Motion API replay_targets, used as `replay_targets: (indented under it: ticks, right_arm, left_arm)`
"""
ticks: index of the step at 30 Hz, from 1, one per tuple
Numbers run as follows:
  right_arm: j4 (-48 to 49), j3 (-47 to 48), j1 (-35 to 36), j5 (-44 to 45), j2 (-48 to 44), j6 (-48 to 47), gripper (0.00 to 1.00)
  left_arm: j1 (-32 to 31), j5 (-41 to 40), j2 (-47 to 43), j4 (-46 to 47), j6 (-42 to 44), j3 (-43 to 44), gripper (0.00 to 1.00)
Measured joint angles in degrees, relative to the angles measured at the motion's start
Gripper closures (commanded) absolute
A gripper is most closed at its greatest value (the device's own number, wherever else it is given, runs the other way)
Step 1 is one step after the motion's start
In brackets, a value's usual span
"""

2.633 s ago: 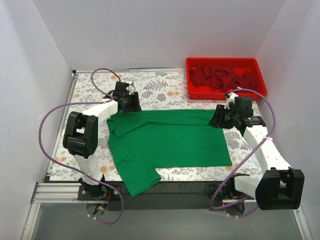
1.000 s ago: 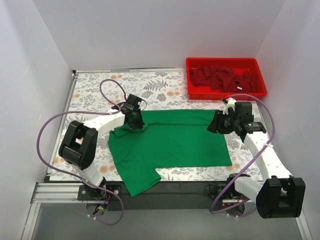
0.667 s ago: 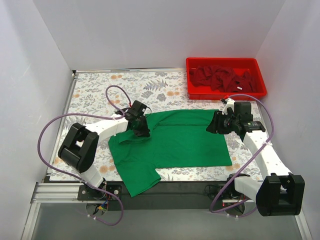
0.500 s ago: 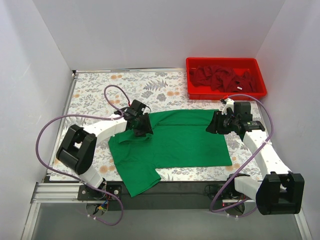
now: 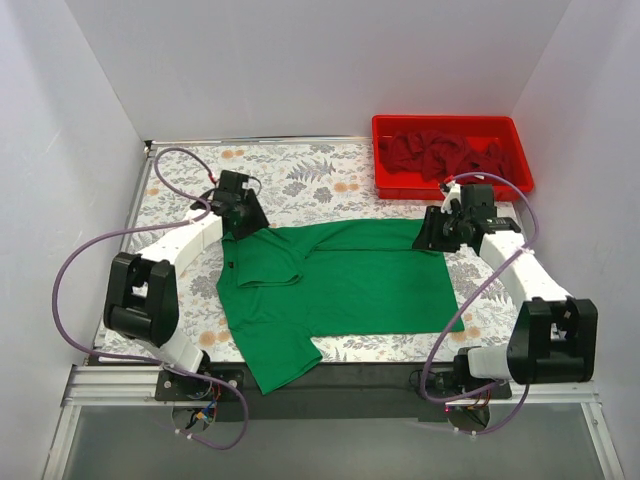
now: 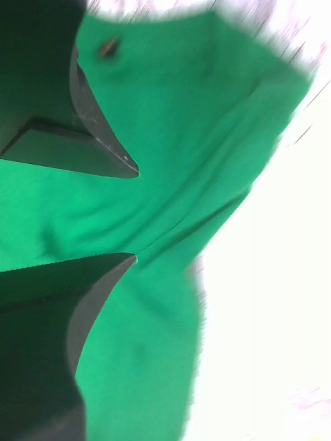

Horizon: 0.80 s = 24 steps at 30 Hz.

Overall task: Fold and stack the t-shirts
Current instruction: Fold the tshirt

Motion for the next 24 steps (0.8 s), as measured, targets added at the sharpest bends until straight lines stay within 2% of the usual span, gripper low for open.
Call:
replay_targets:
  ticks: [5, 13, 24]
  right_arm:
    - [2.6, 3.3, -0.1, 1.3, 6.7, 2.3, 0.58]
    - [8.0, 5.5, -1.2, 2.9, 16.1, 4.9, 0.6]
    - [13.3, 4.6, -4.9, 5.0, 24.2, 6.7, 0.62]
  left_arm:
    - [6.1, -0.8, 6.2, 2.2, 2.5, 2.7, 0.63]
    - [9.4, -1.2, 15.3, 4.4, 4.2, 5.2, 0.72]
    - [15.7, -0.4, 12.7, 9.0, 3.4, -0.7, 0.77]
